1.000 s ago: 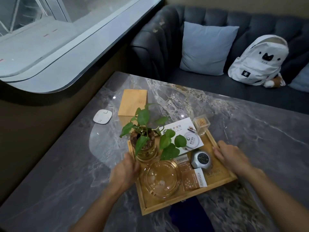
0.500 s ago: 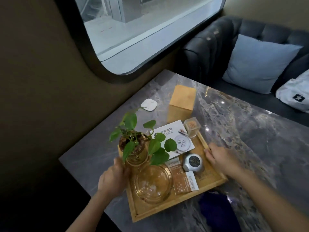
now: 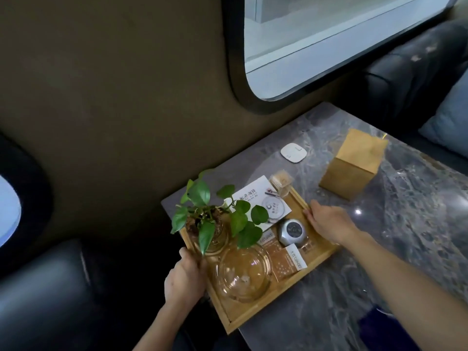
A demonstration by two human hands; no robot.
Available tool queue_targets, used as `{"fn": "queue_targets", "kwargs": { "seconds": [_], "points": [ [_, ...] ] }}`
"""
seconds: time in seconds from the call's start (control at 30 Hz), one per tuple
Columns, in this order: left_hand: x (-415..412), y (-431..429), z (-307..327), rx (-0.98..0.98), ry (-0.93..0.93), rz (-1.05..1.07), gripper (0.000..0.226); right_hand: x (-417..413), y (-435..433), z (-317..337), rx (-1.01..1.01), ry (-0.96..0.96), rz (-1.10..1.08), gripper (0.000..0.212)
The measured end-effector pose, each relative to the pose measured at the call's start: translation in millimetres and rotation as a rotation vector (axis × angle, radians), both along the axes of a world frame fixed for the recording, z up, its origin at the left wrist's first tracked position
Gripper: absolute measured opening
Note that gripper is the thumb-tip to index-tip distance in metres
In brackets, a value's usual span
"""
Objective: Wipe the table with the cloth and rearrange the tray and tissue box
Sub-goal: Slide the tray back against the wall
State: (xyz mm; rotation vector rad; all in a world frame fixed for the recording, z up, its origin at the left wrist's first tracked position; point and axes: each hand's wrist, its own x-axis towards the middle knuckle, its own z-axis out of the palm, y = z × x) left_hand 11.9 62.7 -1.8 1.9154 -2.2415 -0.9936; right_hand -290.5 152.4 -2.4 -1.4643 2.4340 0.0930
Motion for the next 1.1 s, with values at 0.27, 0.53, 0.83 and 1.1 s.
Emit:
{"fn": "queue_targets", "kwargs": {
  "seconds": [0.27,0.53,0.83,1.1],
  "points": [
    [-1.6,-11.4,-12.6,0.064,0.008,0.050,0.022,-1.4,-21.0,2.5,0.093,0.060,0.033,0.031],
    [-3.4,-11.5,-18.4,0.020,0.046,0.070,0.020,-5.7,-23.2,-4.9,0.084,0.027,-0.004,0.025],
    [13.6,36.4,3.6,-0.096,0.395,0.138,0.039,-26.3,17.5,0.0,-0.156,-0.454,-0.213,0.044],
    [5.1,88.4,-22.6,-0.039,0.132,-0.002,0.138,-17.5,67.6,-1.0,-0.058,-0.559,-0.128,0.071]
  ]
}}
